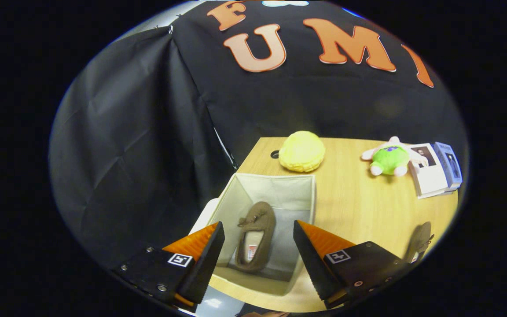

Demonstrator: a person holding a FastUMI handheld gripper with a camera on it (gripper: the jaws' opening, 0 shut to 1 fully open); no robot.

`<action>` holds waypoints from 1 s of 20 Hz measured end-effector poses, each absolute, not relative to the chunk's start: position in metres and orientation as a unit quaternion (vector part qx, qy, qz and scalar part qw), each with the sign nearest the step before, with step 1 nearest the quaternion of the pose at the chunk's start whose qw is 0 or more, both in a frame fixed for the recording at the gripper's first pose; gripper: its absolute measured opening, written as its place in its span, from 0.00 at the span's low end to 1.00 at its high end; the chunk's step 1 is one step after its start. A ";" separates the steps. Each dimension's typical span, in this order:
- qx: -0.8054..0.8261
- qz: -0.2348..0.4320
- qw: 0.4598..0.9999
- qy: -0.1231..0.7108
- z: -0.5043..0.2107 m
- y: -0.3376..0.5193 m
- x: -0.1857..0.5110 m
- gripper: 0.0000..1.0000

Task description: Open the storage box then place both shoes into the box .Put the left shoe in first, then the right shoe, with the right side of both shoes facing outward in a uniform manner.

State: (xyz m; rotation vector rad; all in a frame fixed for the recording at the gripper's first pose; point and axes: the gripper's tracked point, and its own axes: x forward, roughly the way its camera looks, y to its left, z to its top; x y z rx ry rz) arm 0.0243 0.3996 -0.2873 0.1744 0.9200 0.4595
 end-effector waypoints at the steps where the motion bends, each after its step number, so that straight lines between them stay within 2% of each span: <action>1: 0.080 0.216 0.873 0.430 -0.284 0.384 0.024 0.95; 8: 0.032 0.141 0.907 0.395 -0.300 0.246 0.014 0.95; 20: -0.015 -0.025 0.887 0.460 -0.405 0.015 -0.045 0.96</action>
